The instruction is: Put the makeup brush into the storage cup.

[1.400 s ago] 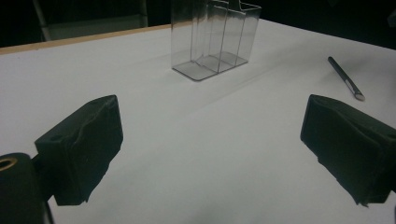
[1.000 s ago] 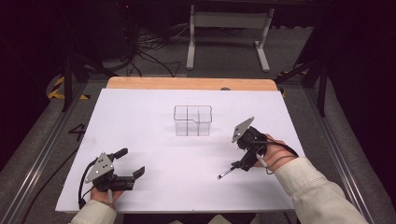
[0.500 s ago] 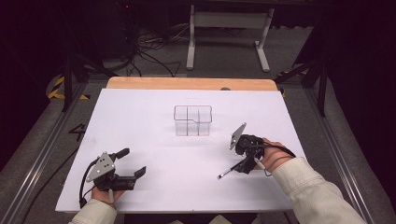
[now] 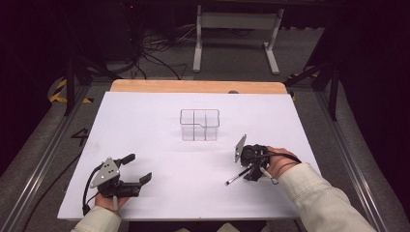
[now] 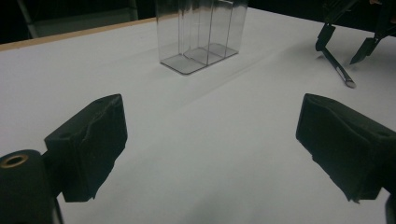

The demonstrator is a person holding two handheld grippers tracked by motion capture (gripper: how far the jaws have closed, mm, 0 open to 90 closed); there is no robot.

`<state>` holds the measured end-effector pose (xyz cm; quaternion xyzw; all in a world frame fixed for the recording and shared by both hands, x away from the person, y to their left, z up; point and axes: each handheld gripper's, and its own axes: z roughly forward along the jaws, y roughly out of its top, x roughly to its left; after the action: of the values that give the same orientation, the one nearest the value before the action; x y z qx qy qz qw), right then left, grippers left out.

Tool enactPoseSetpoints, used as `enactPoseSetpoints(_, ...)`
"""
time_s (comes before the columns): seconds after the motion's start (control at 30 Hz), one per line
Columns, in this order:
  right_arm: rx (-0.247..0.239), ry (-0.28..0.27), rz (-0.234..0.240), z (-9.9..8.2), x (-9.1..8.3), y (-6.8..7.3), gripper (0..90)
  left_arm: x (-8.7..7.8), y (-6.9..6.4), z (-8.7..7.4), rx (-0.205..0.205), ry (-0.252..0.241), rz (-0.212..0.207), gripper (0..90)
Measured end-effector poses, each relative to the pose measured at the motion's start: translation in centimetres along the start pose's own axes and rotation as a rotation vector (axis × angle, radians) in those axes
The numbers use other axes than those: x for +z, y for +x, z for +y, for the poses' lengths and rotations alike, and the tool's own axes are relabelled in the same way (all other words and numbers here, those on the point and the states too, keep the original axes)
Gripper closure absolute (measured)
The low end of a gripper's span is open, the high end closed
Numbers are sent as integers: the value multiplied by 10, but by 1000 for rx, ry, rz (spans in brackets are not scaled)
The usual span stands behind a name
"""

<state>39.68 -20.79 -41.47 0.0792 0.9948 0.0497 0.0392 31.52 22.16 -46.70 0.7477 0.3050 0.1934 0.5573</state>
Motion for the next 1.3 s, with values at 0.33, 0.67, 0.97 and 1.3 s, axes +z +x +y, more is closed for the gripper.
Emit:
enactPoseSetpoints(0.33, -72, 29, 22, 7, 5, 4, 555, 0, 1, 0, 9, 4, -4, 102)
enactPoseSetpoints(0.67, -110, 61, 62, 11, 4, 8, 775, 1, 0, 0, 8, 5, -8, 109)
enactPoseSetpoints(0.97, -110, 77, 59, 13, 4, 10, 839, 1, 0, 0, 1, 6, -7, 109)
enactPoseSetpoints(1.3, -61, -3, 12, 8, -14, 7, 842, 1, 0, 0, 8, 5, -3, 101)
